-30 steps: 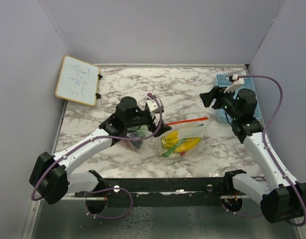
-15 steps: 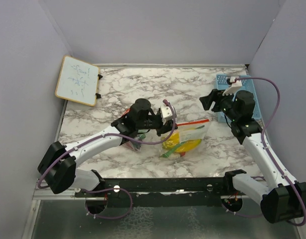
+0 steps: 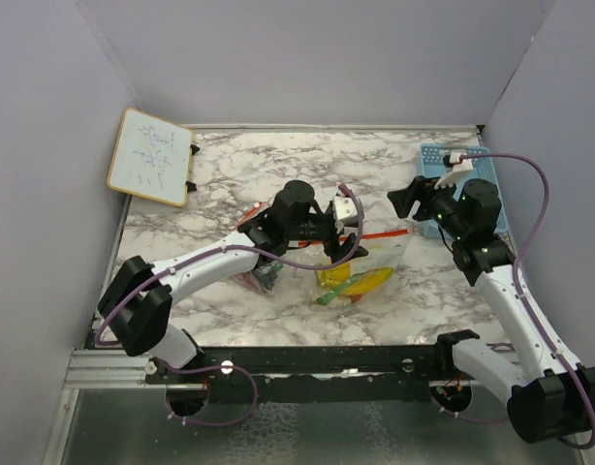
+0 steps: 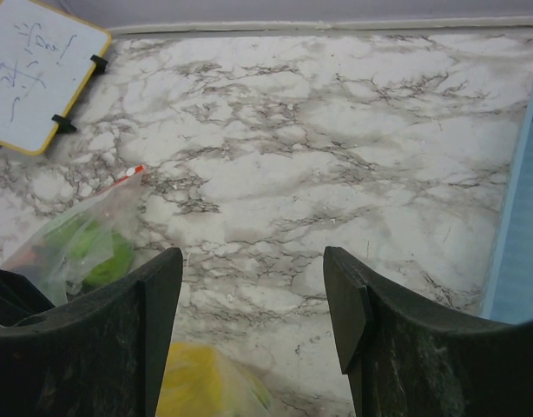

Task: Open the zip-top bag and remove the fake food
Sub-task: Pick up the zipper food storage bag at the center of the board.

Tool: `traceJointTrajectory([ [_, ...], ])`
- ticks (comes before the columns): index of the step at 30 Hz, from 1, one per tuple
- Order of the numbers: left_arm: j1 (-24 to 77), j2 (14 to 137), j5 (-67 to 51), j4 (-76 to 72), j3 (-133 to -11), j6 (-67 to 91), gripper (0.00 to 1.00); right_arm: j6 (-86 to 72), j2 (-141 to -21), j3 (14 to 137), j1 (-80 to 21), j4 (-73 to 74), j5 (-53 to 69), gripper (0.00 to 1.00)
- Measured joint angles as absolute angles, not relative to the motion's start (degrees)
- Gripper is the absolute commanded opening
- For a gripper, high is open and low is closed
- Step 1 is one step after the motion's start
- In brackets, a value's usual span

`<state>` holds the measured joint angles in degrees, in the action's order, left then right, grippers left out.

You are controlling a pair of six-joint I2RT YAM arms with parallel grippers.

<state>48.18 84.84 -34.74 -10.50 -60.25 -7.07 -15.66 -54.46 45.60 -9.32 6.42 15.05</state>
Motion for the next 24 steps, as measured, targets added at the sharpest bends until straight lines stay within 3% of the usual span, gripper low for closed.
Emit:
traceJointTrajectory([
  [7,51.3,92.9,-34.5,-9.5,-68.3,-7.3,0.62,-15.5,-54.5,45.6,-9.3,7.0,14.9,0.66],
  [12,53.7,98.5,-34.0,-8.3,-74.4,-7.4,0.49,-14.7,-54.3,45.8,-9.3,8.6,13.6,0.66],
  [16,54.4,100.8,-33.6,-7.8,-76.0,-7.4,0.29,-14.7,-53.6,45.8,-9.3,9.0,13.6,0.66],
  [18,54.4,101.4,-33.2,-7.6,-76.2,-7.4,0.06,-14.7,-53.3,45.8,-9.3,9.1,13.6,0.66],
  [19,54.4,101.6,-32.9,-7.5,-76.2,-7.2,0.00,-14.7,-53.0,45.8,-9.3,9.2,13.6,0.66],
  [24,54.2,101.6,-31.7,-8.6,-75.4,-7.0,0.00,-14.2,-51.9,46.2,-9.3,10.1,13.6,0.66],
])
